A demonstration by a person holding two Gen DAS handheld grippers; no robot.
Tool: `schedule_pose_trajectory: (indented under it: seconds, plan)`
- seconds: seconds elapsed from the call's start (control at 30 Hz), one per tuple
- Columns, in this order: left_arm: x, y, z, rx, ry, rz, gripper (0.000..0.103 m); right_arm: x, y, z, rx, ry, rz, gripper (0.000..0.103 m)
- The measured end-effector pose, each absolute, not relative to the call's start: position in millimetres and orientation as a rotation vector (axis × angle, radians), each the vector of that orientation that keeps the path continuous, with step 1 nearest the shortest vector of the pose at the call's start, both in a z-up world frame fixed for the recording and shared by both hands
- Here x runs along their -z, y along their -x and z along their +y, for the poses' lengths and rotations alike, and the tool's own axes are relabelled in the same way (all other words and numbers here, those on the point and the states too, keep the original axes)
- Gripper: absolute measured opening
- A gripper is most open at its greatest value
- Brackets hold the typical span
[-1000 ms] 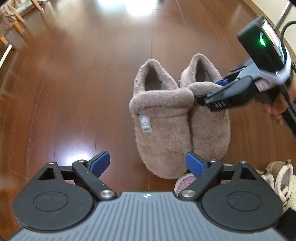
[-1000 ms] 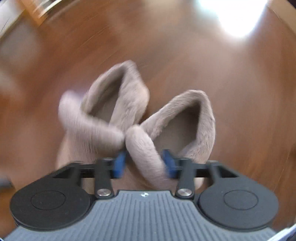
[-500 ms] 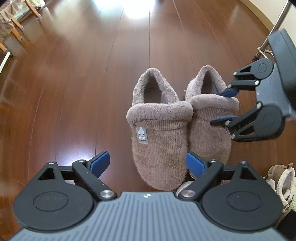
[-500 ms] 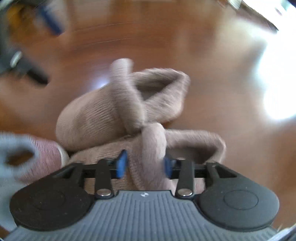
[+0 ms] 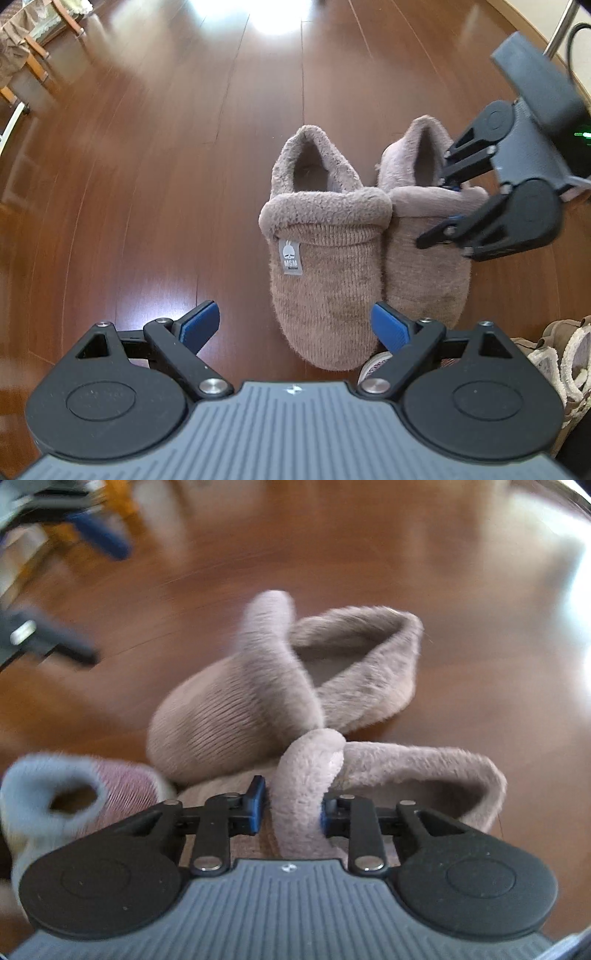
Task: Organize scattered shoes
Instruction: 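Grasp both taupe slippers by their heel collars with the right gripper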
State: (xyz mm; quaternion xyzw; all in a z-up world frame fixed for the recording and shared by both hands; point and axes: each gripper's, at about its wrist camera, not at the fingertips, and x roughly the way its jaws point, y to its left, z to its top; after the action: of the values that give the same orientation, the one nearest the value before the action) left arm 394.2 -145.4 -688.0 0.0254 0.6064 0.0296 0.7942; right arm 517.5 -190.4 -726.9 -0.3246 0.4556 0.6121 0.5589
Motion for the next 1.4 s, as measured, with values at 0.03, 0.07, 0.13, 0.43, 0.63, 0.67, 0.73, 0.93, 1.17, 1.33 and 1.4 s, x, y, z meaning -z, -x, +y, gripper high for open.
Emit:
schedule_pose_trajectory:
  seconds: [0.03,0.07,0.13,0.43,0.63,0.67,0.73,0.93,1.17,1.33,1.4]
  plan:
    - [689,-394,-145,-0.067,-0.050,1.304,0.091,723,-516,-193,-1.492,0.793,1.053,0.022]
    - [691,-394,-145,-0.068,-0.049,1.303,0.091,721,-514,-194,-1.545,0.829,1.025,0.022]
    - [695,-393,-147,-0.066,-0.051,1.299,0.091,718,-511,-192,-1.604,0.863,0.993,0.022]
    - [696,-393,-159,-0.080,-0.042,1.304,0.091,746,-505,-167,-1.566,0.860,0.951,0.047]
    - [682,-402,-150,-0.062,-0.058,1.257,0.091,712,-534,-198,-1.095,0.358,1.177,0.072]
    - [681,-405,-146,-0.057,-0.064,1.250,0.091,707,-539,-205,-0.993,0.261,1.206,0.072]
    - [681,-412,-139,-0.036,-0.081,1.237,0.091,701,-548,-217,-0.756,0.060,1.270,0.072]
    - [705,-428,-119,0.094,-0.258,1.234,0.091,717,-547,-188,-0.430,-0.078,1.323,0.076]
    - [720,-433,-99,0.136,-0.315,1.242,0.091,770,-561,-112,-0.280,0.158,1.442,0.092]
    - [732,-433,-94,0.148,-0.270,1.253,0.091,810,-558,-120,-0.269,0.074,1.499,0.041]
    - [738,-431,-96,0.145,-0.255,1.269,0.091,809,-553,-122,-0.290,0.071,1.459,0.034]
